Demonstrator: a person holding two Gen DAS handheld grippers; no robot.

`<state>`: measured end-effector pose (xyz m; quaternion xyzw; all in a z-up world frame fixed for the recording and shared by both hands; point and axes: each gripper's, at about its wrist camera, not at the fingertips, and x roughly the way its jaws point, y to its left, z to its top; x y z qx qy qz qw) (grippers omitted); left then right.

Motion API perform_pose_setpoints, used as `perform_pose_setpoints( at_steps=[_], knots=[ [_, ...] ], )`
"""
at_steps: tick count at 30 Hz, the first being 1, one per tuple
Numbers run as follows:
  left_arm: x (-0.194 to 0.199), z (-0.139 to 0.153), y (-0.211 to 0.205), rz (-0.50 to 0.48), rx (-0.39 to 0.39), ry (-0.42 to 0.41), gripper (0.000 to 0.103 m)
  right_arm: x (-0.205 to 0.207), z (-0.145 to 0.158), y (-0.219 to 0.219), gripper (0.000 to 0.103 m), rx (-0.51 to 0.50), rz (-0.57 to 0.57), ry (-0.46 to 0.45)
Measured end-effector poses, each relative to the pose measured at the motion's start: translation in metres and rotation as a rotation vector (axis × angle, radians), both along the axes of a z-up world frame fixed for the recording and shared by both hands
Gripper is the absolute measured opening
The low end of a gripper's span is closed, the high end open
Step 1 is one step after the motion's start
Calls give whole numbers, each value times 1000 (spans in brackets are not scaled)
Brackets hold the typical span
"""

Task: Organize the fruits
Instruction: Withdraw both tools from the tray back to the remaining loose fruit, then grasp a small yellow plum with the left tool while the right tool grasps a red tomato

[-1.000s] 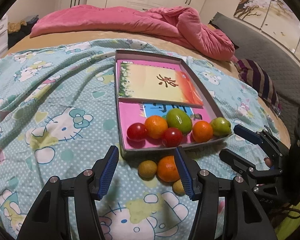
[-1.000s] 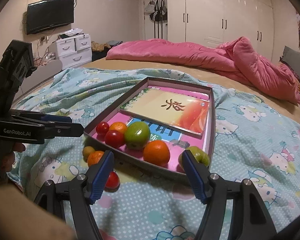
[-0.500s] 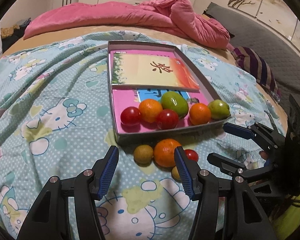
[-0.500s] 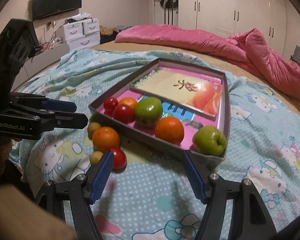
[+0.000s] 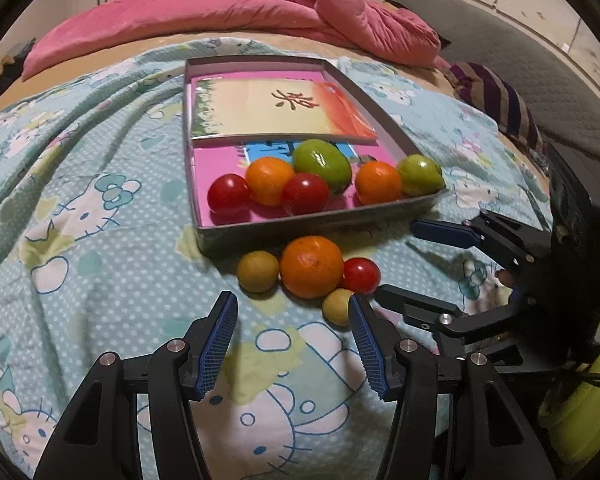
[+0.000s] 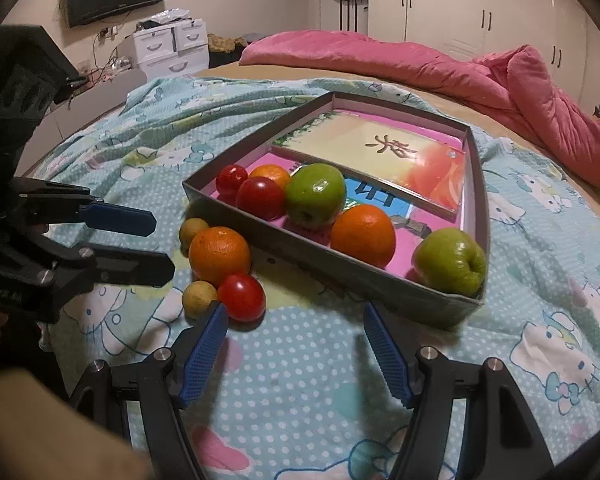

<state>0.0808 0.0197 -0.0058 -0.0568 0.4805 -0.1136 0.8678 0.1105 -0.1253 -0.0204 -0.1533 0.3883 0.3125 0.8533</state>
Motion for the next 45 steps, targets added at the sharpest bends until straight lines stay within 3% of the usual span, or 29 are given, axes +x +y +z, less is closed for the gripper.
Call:
perform_pose_setpoints(
  at_steps=[11,16,20,29,33,39,45],
  knots=[
    [1,-7,-9,-45,-8,23,58,0,-10,16,46,-8,73,7],
    [2,-11,-12,-61,-26,36,45,2,-13,21,43,-1,88,10],
    [5,-13,-15,-68,-40,49,37,6,-16,23,27,12,98,18],
    [13,-21,-35,-90,-12,60,33,16,-11,7,27,40,27,47],
    [17,-25,-41,-70,24,57,25,16,-2,-4,27,71,1,35],
    [17,-21,-33,-45,-24,61,25,15,8,-10,27,115,-10,22],
    [3,9,-19,-21,-41,-51,25,10,19,-13,27,160,-4,2]
  ],
)
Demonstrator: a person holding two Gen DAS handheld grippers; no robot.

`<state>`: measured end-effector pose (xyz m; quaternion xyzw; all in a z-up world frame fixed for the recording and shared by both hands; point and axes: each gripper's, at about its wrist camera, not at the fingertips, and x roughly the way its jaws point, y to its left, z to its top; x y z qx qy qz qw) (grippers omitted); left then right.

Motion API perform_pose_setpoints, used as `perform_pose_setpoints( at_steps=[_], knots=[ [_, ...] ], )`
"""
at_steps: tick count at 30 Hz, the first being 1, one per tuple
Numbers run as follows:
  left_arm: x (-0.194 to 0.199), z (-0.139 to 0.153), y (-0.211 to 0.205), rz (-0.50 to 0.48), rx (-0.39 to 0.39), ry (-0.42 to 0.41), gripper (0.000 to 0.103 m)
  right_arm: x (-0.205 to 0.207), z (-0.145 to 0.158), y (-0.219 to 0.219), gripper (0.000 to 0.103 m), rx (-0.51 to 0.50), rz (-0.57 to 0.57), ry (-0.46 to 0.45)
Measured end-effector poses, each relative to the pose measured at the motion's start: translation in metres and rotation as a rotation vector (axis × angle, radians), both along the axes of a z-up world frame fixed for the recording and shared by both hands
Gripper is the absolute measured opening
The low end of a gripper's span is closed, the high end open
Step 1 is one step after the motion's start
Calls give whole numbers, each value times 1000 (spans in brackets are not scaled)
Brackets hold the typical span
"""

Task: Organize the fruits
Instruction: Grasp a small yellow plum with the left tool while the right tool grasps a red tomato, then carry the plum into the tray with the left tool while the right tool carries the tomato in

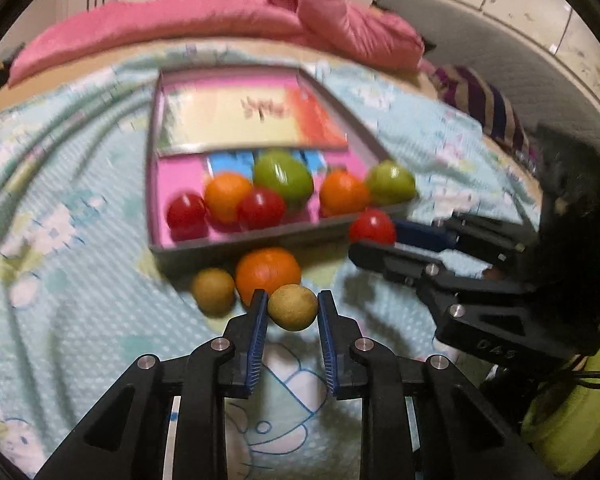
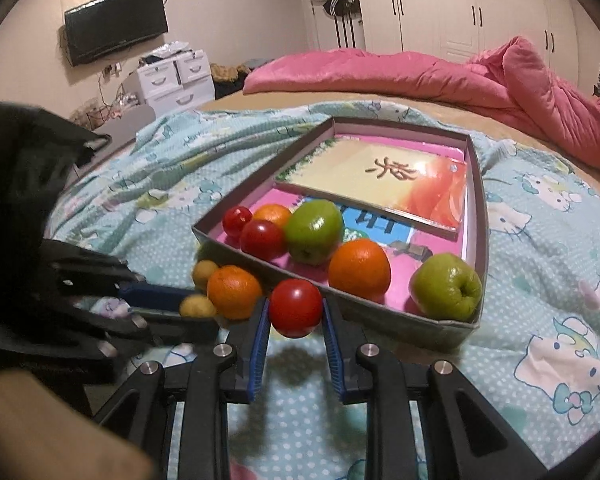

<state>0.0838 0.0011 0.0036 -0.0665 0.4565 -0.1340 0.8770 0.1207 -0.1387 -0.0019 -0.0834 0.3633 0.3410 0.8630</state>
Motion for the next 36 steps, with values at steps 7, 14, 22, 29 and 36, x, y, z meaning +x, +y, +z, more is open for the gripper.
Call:
perform_pose_setpoints(
  at_steps=[7,14,22,29,36],
  knots=[
    [6,9,21,68,-18,-12,25,-1,7,-2,27,35,-21,-13],
    [11,22,38,142,-12,-70,25,2,17,-2,27,83,-42,-29],
    [19,25,33,151,12,-84,25,10,24,2,27,107,-80,-42],
    [27,22,32,161,18,-70,25,15,25,6,27,116,-100,-39],
    [36,15,31,172,20,-46,25,19,23,9,27,104,-116,-39]
  ],
)
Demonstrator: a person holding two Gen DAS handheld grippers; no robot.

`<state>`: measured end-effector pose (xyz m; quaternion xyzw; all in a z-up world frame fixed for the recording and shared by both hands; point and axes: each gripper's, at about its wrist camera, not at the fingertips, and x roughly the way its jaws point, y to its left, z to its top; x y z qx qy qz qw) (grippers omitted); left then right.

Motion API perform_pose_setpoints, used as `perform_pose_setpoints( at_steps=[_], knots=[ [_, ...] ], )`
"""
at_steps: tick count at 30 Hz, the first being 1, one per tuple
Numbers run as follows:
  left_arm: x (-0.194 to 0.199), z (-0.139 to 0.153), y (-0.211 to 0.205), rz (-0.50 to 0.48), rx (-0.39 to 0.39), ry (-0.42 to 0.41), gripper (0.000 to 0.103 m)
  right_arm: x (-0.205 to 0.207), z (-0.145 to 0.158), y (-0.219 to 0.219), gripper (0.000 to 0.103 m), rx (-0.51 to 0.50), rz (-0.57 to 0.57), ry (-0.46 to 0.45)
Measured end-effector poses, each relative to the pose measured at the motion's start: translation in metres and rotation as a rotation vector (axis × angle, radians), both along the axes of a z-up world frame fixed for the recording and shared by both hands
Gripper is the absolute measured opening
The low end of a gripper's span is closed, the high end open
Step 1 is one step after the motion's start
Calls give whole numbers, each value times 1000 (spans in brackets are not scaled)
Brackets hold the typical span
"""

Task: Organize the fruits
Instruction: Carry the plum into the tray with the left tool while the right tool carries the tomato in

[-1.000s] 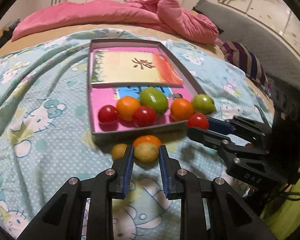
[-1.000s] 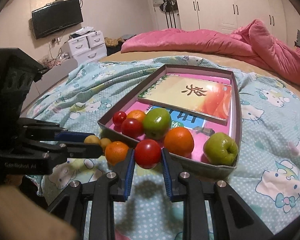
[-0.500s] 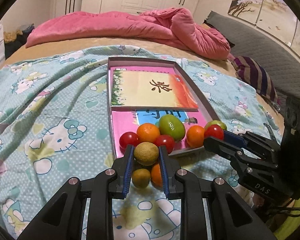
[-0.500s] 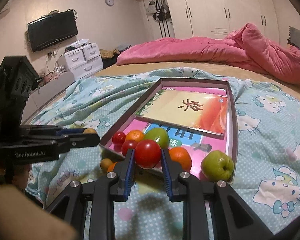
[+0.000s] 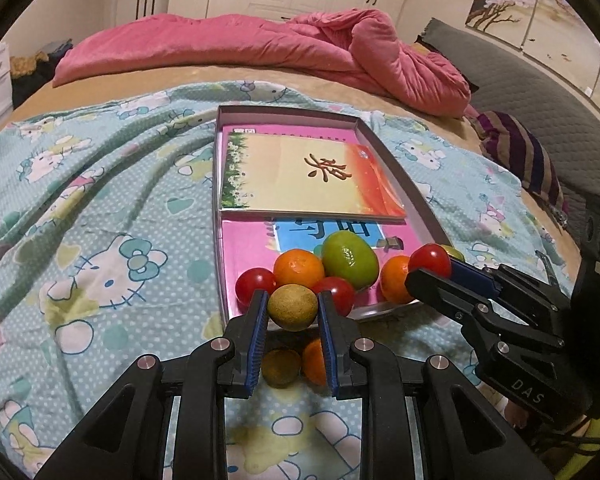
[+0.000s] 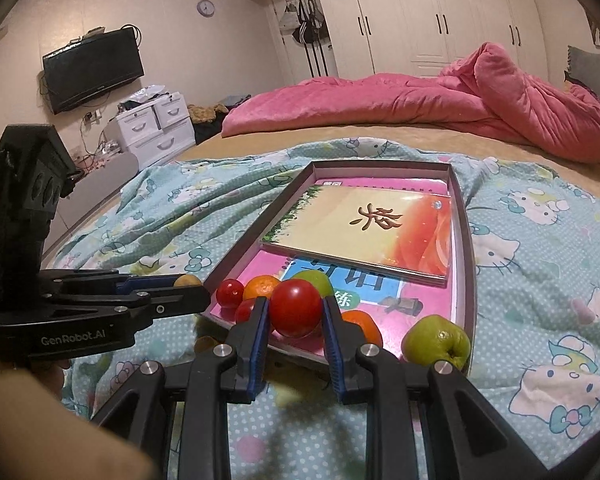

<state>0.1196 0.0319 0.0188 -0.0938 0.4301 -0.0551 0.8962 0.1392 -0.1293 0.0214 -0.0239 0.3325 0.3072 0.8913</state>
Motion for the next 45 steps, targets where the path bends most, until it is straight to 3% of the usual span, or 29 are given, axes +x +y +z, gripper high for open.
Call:
perform_pose_setpoints(
  at_steps=[22,39,45],
  knots=[
    [19,-20,-5,8,18,61,25,6,-17,17,27,-79,-1,27],
    [21,-21,-9,11,30,64,25,-3,-21,32,27,-232,-16,-73],
    [20,-20,-9,5,29,63,25,-6,-15,27,41,-209,-16,-85]
  ],
)
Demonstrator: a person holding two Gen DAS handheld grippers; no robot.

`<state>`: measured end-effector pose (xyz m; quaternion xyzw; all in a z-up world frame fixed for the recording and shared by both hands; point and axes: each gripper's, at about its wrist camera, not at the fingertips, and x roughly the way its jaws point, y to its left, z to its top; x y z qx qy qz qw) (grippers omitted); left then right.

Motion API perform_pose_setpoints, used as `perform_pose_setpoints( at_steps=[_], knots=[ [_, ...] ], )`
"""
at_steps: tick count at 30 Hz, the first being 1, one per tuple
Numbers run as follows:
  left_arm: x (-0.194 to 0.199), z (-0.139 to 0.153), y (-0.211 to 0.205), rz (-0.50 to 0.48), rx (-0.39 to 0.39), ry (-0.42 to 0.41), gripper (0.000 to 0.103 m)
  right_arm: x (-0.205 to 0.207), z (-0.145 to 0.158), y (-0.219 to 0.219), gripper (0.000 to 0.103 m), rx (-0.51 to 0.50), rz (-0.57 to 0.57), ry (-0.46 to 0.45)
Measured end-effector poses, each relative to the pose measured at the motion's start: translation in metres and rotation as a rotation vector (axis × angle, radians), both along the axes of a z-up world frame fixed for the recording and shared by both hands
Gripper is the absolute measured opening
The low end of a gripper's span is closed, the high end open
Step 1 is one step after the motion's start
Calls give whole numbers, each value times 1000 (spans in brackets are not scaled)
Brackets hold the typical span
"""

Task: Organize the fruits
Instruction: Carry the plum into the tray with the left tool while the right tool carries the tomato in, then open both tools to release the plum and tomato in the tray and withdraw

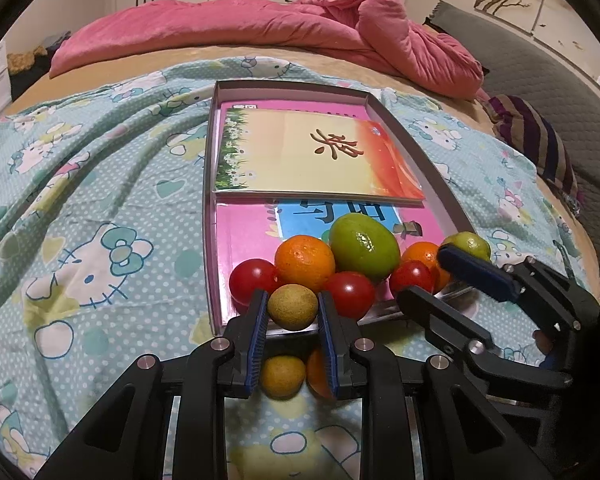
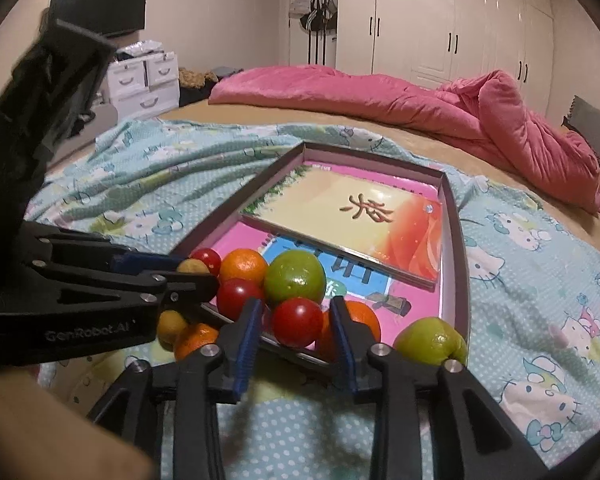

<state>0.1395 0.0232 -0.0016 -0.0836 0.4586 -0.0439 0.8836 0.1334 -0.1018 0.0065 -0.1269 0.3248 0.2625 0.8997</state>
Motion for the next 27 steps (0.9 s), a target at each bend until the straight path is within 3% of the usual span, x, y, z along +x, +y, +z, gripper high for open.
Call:
perform_pose_setpoints(
  at_steps=[3,14,19,27],
  knots=[
    [-1,1,0,0,-1,-1,25,-3,5,-5,50,28,7,-5],
    [-5,4,6,4,-22,-8,27,-8,8,-18,56,59,8,21],
    [-10,10,8,7,-37,-31,43,-9,9,-21,57,64,9,30],
    [-26,25,33,50,-65,-79,57,-14,7,-16,63,72,52,49]
  ],
)
